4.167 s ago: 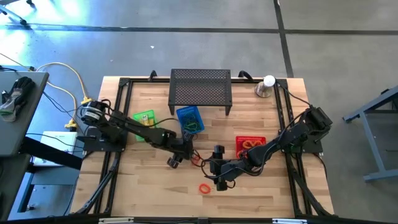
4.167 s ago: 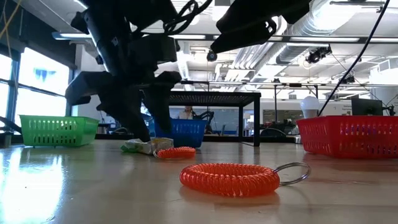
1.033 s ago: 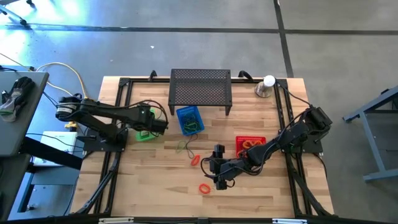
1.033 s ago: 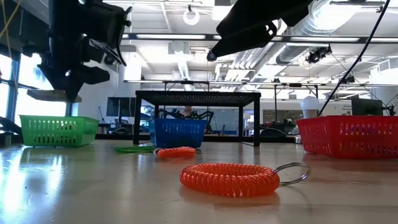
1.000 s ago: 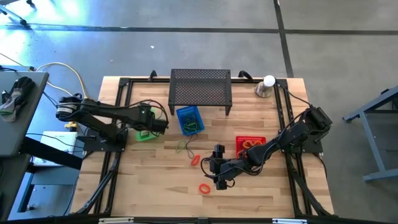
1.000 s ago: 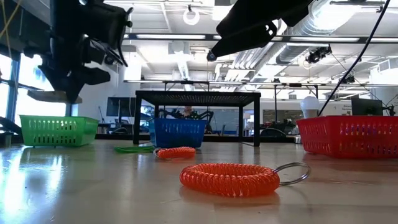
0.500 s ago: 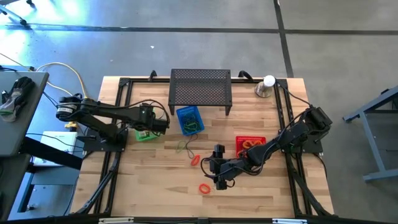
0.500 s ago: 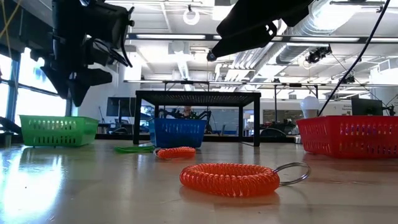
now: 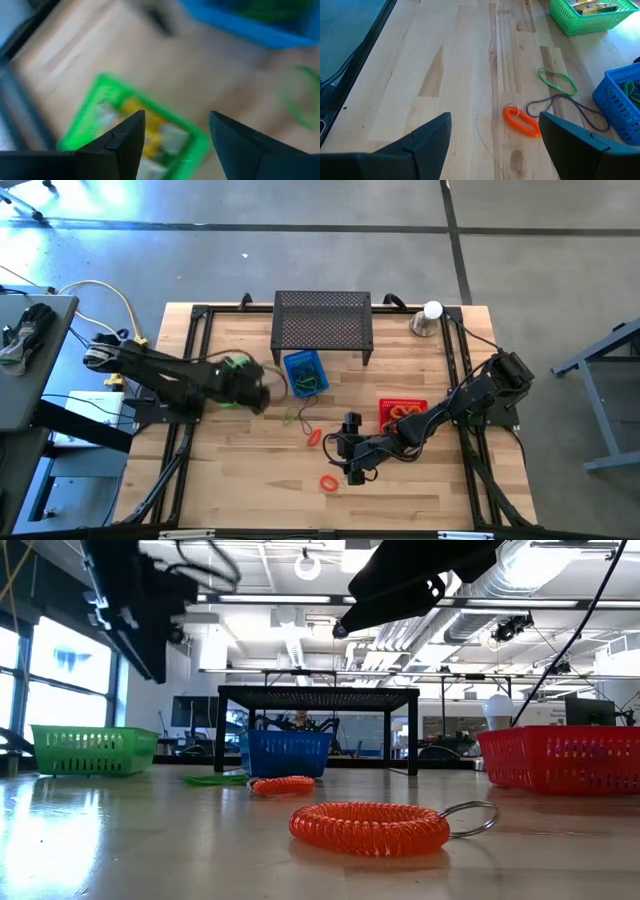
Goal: Pick & Place Office Desk Supplies
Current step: Put the green rubber band into the blue basket
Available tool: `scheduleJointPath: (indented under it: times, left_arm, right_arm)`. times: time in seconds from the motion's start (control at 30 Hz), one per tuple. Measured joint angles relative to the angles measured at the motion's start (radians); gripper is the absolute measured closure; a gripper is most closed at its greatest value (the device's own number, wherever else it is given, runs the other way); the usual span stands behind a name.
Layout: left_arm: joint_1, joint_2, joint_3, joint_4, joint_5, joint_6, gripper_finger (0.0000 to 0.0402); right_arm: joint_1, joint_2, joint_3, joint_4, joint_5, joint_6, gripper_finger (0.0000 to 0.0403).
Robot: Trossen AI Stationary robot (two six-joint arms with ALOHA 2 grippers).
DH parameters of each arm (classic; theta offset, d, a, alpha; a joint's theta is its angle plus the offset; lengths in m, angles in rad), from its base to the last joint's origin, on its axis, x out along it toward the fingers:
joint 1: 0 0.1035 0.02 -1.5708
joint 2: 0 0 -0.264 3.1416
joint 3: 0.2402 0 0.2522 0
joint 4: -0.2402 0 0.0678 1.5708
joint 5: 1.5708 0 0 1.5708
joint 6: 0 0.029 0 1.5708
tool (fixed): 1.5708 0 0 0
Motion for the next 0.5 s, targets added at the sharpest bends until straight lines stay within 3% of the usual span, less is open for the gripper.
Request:
scheduleJointPath:
  times: [0.3, 0.5]
  left_arm:
    - [-0.249, 0.110, -0.001, 0.207, 0.011, 0.132, 0.0193]
    - [-0.264, 0.205, -0.002, 0.287, 0.151, 0.183, 0.0193]
  right_arm:
    - [0.002, 0.000, 0.000, 0.000, 0.000, 0.003, 0.0112]
    - [0.002, 0.000, 0.000, 0.001, 0.000, 0.003, 0.0112]
